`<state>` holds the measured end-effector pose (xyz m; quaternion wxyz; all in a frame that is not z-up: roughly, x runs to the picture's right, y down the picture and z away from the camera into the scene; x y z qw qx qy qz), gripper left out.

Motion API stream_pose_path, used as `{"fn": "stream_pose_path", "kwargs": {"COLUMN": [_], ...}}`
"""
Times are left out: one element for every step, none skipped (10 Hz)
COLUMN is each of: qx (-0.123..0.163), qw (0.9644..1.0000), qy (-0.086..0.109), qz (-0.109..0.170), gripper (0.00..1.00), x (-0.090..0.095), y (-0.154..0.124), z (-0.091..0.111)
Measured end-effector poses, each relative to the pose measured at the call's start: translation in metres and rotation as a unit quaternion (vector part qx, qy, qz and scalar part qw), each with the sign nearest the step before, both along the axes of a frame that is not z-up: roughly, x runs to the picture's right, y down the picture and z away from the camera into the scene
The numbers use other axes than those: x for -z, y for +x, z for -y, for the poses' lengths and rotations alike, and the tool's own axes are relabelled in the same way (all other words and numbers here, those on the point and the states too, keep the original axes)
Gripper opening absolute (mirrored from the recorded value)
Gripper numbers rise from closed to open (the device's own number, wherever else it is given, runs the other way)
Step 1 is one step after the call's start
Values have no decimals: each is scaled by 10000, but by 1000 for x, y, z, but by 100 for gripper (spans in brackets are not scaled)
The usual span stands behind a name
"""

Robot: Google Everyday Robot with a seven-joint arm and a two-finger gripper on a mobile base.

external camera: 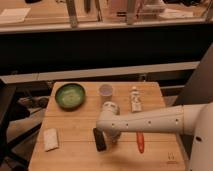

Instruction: Push the eraser across the table

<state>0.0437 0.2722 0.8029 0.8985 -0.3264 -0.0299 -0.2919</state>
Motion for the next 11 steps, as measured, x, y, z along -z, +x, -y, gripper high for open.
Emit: {"fn": "stream_pose_path", "kwargs": {"qx": [33,17,4,16,16,20,63,139,299,367,437], "qw": [10000,10000,10000,10000,10000,10000,10000,9999,9994,9991,9988], "qy": [-1,-8,-14,-19,-22,-23,-25,-31,-16,-14,-12], "qz": [35,40,39,34,36,33,31,66,156,190,219], "gripper": [0,0,0,0,0,0,0,0,0,0,0], "x": [-1,1,2,2,2,2,2,1,0,-1,-1], "y": [-6,-6,-6,-6,-6,-6,-7,-14,-35,-47,-57], "z": [0,0,0,0,0,0,1,2,4,6,7]}}
